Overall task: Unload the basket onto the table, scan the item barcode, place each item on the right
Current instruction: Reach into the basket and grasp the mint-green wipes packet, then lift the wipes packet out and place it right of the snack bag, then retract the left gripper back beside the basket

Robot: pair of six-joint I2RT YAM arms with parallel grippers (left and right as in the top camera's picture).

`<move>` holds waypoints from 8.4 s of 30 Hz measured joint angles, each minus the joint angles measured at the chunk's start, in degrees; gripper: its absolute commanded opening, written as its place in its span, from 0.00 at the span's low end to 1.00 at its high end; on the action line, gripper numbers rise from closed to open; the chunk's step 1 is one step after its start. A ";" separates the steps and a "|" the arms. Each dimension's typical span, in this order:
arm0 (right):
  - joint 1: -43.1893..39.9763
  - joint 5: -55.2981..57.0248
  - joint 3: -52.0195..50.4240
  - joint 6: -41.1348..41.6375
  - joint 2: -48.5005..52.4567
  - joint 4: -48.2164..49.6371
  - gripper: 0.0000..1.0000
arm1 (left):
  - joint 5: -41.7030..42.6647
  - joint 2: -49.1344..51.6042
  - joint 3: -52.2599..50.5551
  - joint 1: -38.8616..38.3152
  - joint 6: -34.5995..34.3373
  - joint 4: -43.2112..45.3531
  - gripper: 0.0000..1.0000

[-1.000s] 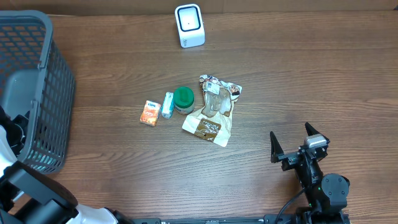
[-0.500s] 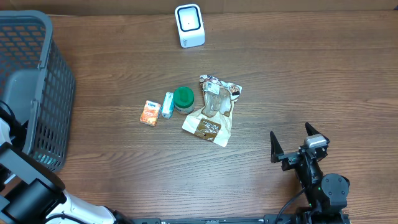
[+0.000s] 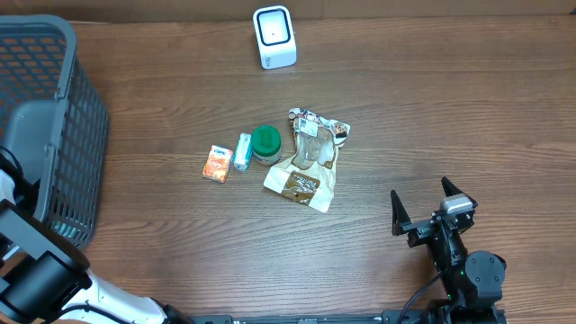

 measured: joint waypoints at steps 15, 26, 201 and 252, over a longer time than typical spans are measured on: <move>0.00 0.00 0.00 -0.02 0.00 0.00 1.00 | 1.16 2.05 6.34 0.04 0.46 -6.93 0.04; -0.02 0.02 0.00 -0.02 0.00 0.00 1.00 | 7.54 -7.78 23.71 -1.33 0.46 -10.49 0.04; -0.02 0.02 0.00 0.00 0.00 0.00 1.00 | 22.73 -12.24 -1.51 -85.15 -9.38 19.52 0.94; 0.00 0.00 0.00 -0.04 0.00 0.02 1.00 | 28.30 -29.79 10.10 -28.79 20.63 -15.02 1.00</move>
